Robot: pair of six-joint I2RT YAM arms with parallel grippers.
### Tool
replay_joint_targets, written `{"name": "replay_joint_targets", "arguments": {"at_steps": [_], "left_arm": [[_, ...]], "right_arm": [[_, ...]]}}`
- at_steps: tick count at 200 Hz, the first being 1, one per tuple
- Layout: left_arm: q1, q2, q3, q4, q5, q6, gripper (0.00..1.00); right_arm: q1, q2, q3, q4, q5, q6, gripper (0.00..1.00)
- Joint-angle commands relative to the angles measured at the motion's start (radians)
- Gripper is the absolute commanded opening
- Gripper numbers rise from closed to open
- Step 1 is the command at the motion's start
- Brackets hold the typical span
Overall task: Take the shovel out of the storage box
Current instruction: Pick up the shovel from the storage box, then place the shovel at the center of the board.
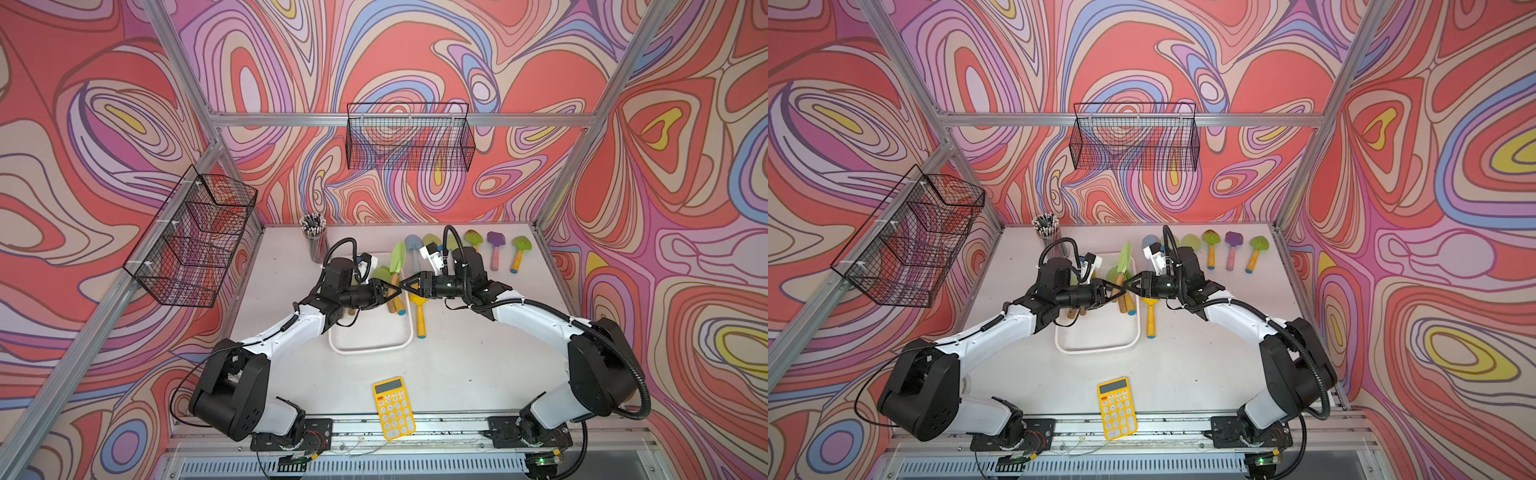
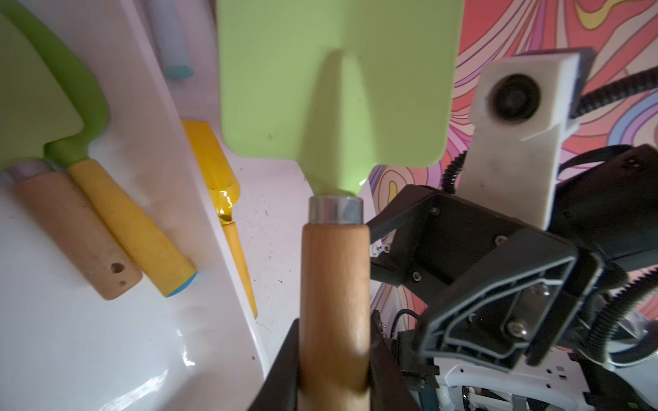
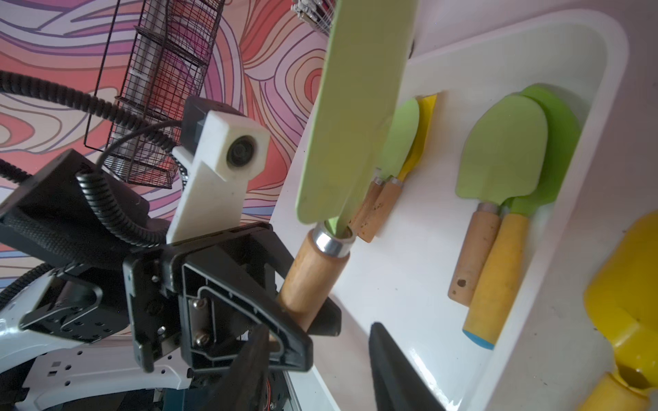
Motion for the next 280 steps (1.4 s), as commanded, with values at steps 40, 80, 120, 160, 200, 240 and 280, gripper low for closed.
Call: {"name": "replay_joint_targets", "arguments": {"at_steps": [40, 80, 120, 160, 200, 240, 280], "left_arm": [[0.000, 0.006, -0.050, 0.235, 0.120, -0.136, 0.00], [-0.001, 0.021, -0.075, 0.341, 0.156, -0.198, 0.00], [-0.003, 0.085, -0.118, 0.607, 0.213, -0.360, 0.00], [-0.003, 0.099, -0.127, 0.634, 0.219, -0.373, 0.03], [-0.002, 0.073, -0.116, 0.529, 0.211, -0.311, 0.36], [-0.002, 0.056, -0.108, 0.485, 0.211, -0.278, 0.28], [-0.001, 0.049, -0.111, 0.516, 0.217, -0.295, 0.06]], "right_arm": [[0.004, 0.043, 0.037, 0.127, -0.064, 0.059, 0.46], [0.002, 0.059, 0.036, 0.194, -0.085, 0.103, 0.37], [0.000, 0.072, 0.024, 0.300, -0.117, 0.167, 0.31], [-0.007, 0.079, 0.018, 0.358, -0.135, 0.205, 0.25], [-0.015, 0.075, 0.012, 0.355, -0.130, 0.211, 0.18], [-0.018, 0.088, 0.015, 0.360, -0.135, 0.217, 0.26], [-0.017, 0.110, 0.014, 0.406, -0.149, 0.243, 0.34]]}}
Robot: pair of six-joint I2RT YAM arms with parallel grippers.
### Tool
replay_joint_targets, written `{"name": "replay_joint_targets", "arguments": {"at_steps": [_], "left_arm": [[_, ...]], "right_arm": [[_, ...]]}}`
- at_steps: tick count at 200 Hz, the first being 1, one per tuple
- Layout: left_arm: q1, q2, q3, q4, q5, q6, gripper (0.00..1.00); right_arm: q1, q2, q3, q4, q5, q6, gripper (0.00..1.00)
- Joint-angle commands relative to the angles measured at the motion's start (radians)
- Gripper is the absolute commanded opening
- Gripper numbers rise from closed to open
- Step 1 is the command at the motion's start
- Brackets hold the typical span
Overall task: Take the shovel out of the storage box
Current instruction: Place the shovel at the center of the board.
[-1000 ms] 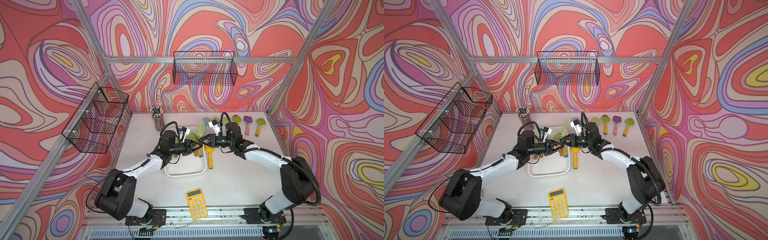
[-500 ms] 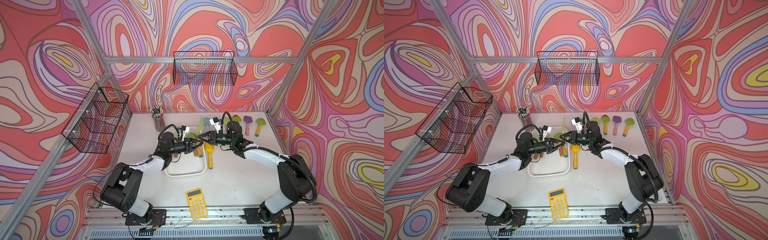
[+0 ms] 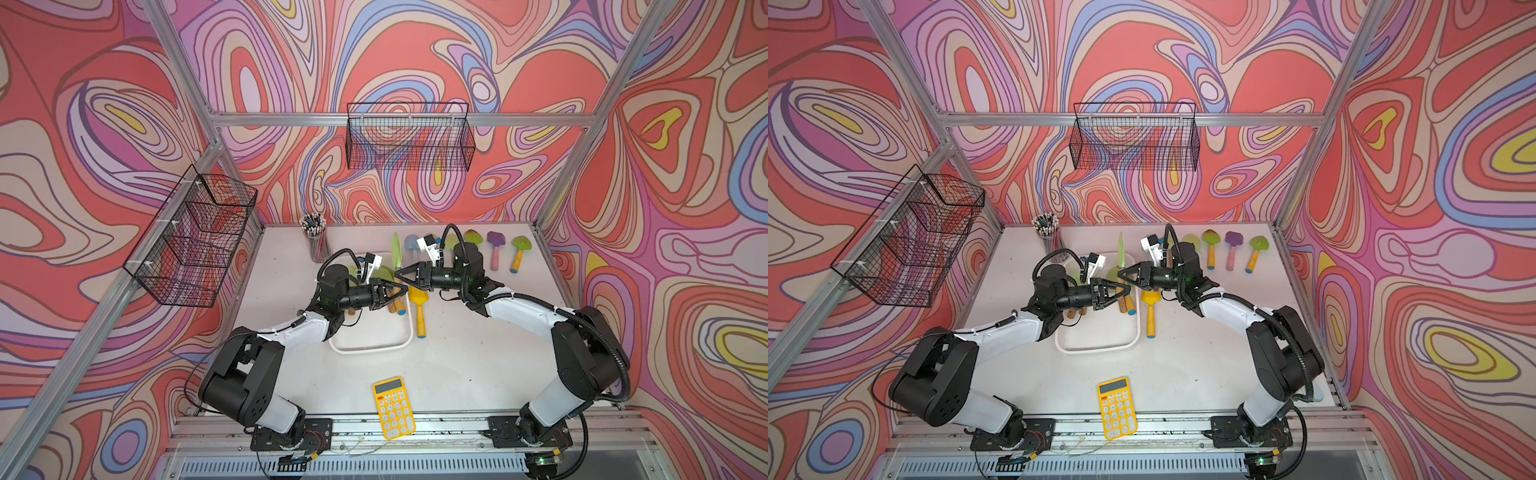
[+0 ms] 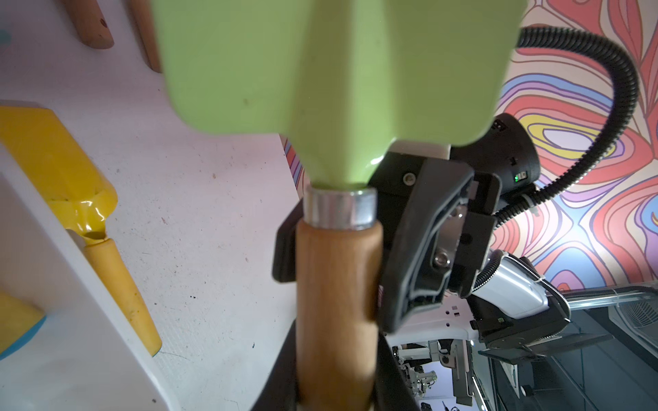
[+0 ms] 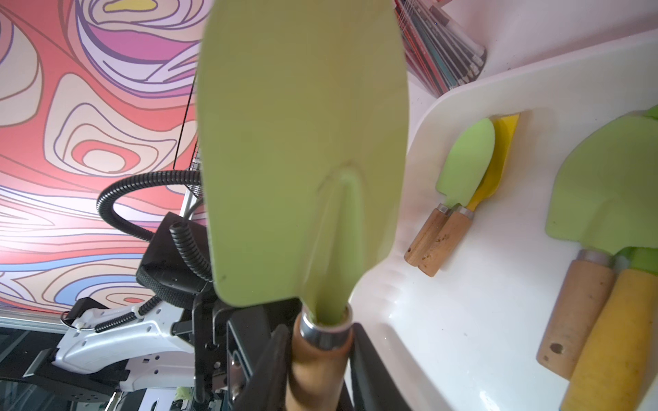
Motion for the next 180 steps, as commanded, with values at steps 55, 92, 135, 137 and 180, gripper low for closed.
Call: {"name": "replay_joint_targets", "arguments": {"at_steps": [55, 92, 135, 137, 180], "left_arm": [[-0.003, -0.006, -0.004, 0.117, 0.042, -0.076, 0.04], [-0.005, 0.021, -0.008, 0.200, 0.056, -0.129, 0.04], [-0.002, 0.011, 0.003, 0.114, 0.051, -0.077, 0.28], [0.000, 0.009, 0.004, 0.102, 0.049, -0.070, 0.32], [0.131, -0.108, 0.022, -0.319, -0.054, 0.154, 0.55]], "right_arm": [[0.000, 0.048, 0.006, 0.175, -0.053, 0.065, 0.36], [0.000, 0.068, 0.004, 0.227, -0.087, 0.102, 0.33], [-0.001, 0.047, 0.001, 0.183, -0.073, 0.078, 0.16], [-0.001, 0.045, 0.000, 0.176, -0.071, 0.074, 0.16], [-0.068, -0.016, -0.017, 0.025, -0.034, 0.002, 0.14]]}}
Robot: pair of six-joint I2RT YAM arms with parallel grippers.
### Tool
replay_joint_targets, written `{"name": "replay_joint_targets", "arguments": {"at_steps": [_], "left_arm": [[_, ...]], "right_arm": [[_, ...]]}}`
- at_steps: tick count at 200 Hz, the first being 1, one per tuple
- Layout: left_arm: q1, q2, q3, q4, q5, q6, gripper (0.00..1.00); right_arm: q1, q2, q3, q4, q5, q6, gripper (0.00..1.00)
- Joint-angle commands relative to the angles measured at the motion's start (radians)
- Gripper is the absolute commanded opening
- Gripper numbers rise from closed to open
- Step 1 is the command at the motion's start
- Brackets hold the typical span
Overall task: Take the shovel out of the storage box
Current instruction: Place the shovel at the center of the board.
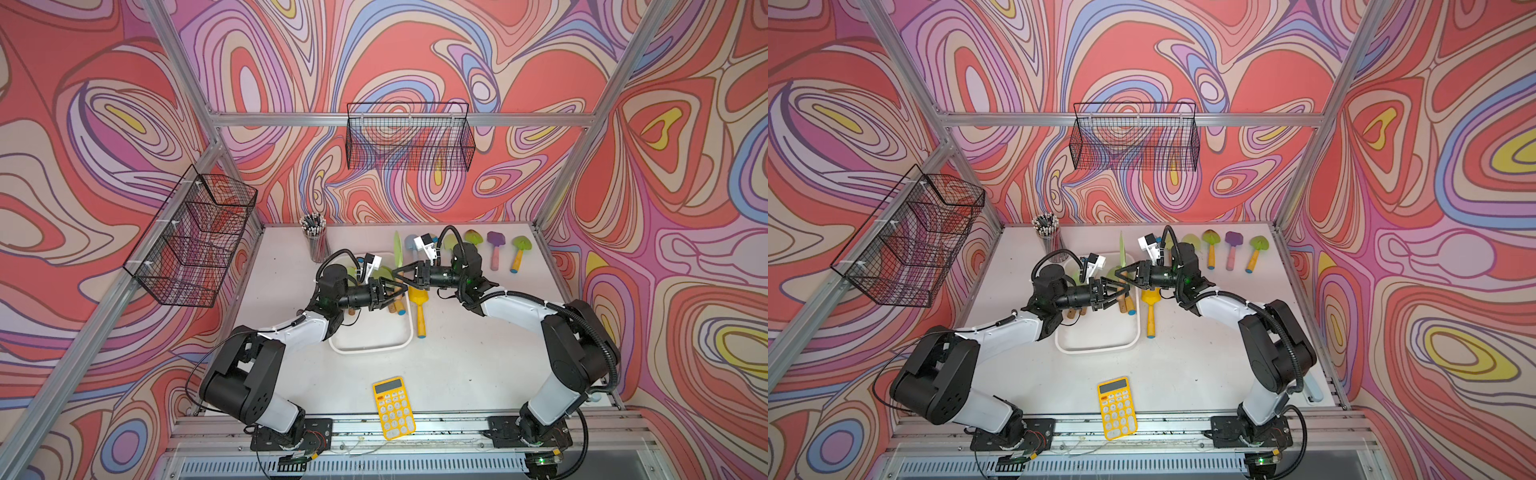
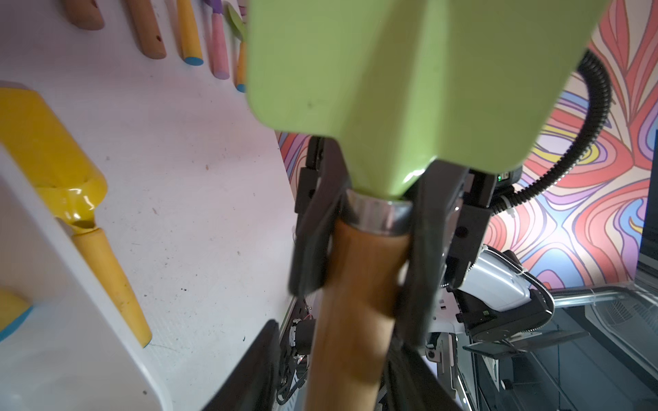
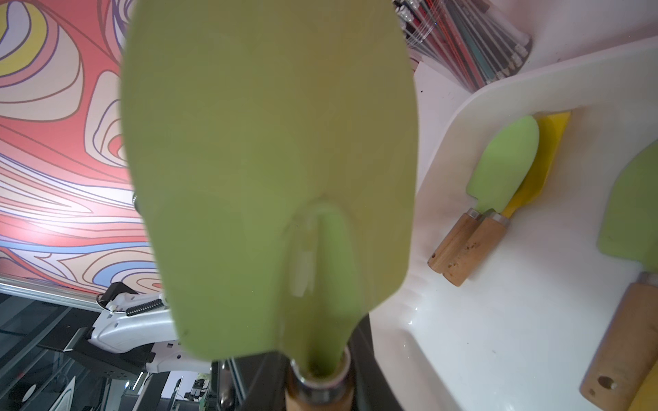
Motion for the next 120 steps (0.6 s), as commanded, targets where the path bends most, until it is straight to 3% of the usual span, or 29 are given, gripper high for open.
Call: {"name": "replay_joint_targets", "arguments": {"at_steps": [1, 25, 46, 81, 120], "left_arm": [[0.079, -0.098, 0.027, -0.276, -0.075, 0.172, 0.55], [0.098, -0.162, 0.142, -0.758, -0.303, 0.465, 0.54], [0.097, -0.158, 0.218, -0.979, -0.488, 0.579, 0.50], [0.075, -0.118, 0.286, -1.152, -0.744, 0.661, 0.43], [0.026, -0.062, 0.317, -1.191, -0.916, 0.676, 0.41]], "right_arm": [[-0.052, -0.067, -0.013, -0.099, 0.033, -0.069, 0.14], [-0.075, -0.106, 0.049, -0.426, 0.136, -0.252, 0.14], [-0.075, -0.104, 0.141, -0.735, 0.313, -0.418, 0.14], [-0.075, -0.056, 0.214, -1.010, 0.640, -0.541, 0.13], [-0.075, 0.019, 0.223, -1.096, 0.855, -0.573, 0.13]]}}
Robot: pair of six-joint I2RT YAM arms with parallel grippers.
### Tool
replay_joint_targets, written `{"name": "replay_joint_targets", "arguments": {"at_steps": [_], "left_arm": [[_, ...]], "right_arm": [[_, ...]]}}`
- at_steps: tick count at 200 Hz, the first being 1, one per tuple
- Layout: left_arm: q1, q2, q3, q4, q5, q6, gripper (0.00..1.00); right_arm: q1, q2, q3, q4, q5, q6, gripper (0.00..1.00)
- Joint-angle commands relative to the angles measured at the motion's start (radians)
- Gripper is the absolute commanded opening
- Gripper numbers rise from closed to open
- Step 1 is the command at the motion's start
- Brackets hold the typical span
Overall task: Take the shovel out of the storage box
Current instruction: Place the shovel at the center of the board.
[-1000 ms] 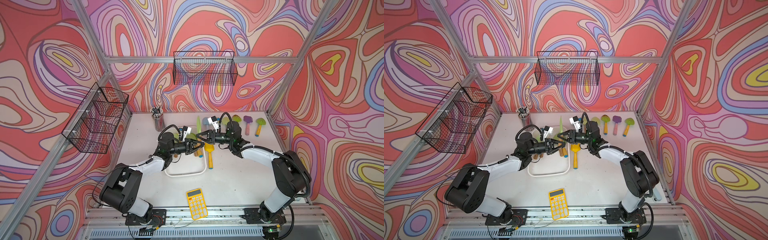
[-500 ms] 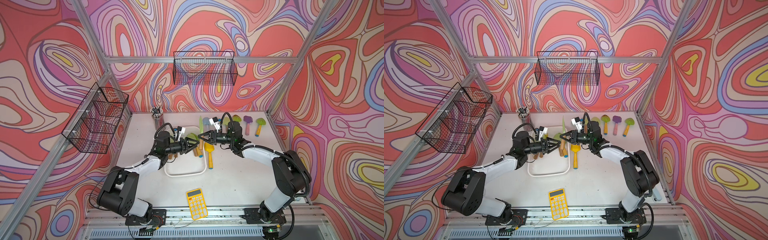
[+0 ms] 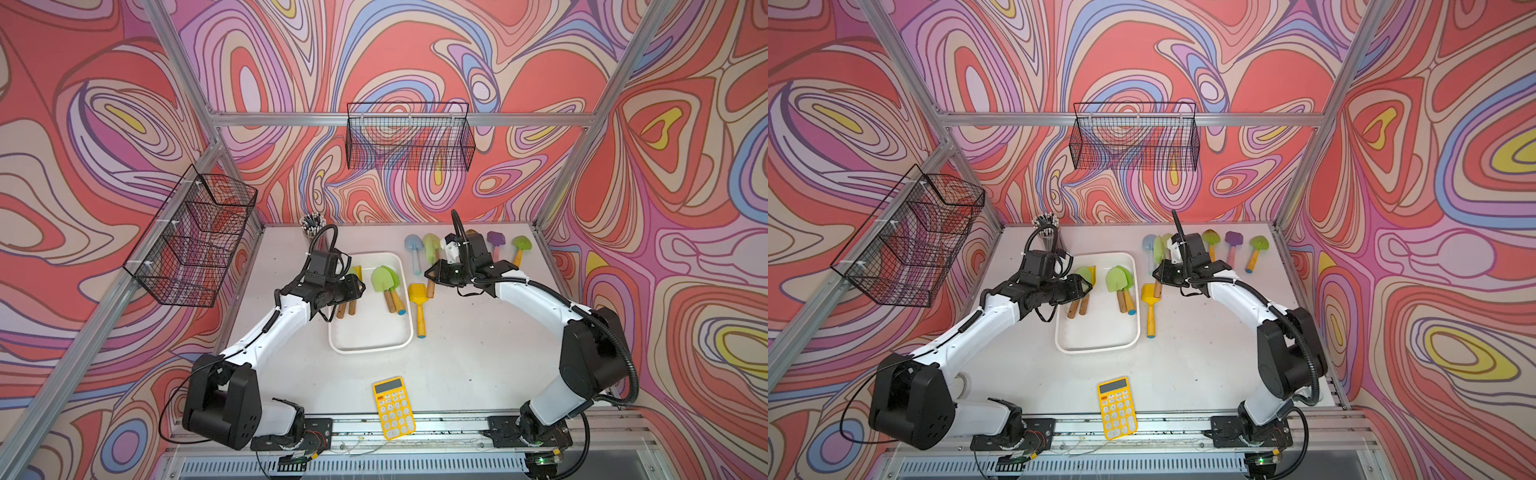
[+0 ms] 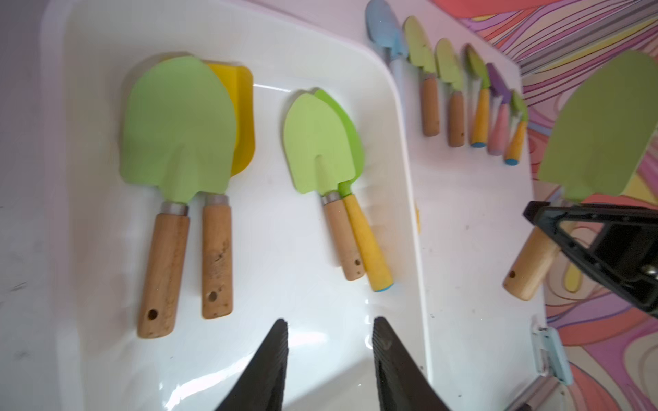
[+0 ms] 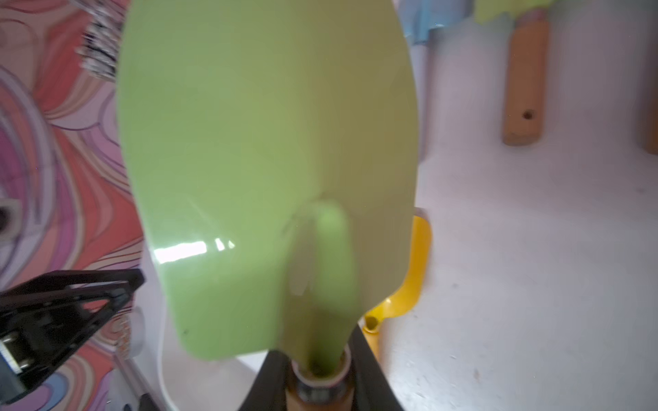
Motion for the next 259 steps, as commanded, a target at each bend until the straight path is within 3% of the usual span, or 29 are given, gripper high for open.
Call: {"name": "replay_joint_targets", "arguments": {"at_steps": [1, 72, 135, 259], "left_arm": [[-0.025, 0.036, 0.032, -0.114, -0.179, 0.059, 0.41], [-0.031, 0.109, 0.034, -0.049, -0.260, 0.053, 0.33], [-0.031, 0.159, 0.038, -0.013, -0.277, 0.056, 0.40], [-0.038, 0.279, 0.068, 0.040, -0.241, 0.068, 0.43]], "right_arm": [[0.001, 0.056, 0.018, -0.148, 0.215, -0.072, 0.13], [0.001, 0.213, 0.052, -0.175, 0.321, -0.089, 0.13], [0.027, 0.276, 0.066, -0.175, 0.297, -0.077, 0.14], [0.064, 0.297, 0.054, -0.175, 0.303, -0.041, 0.29]]}}
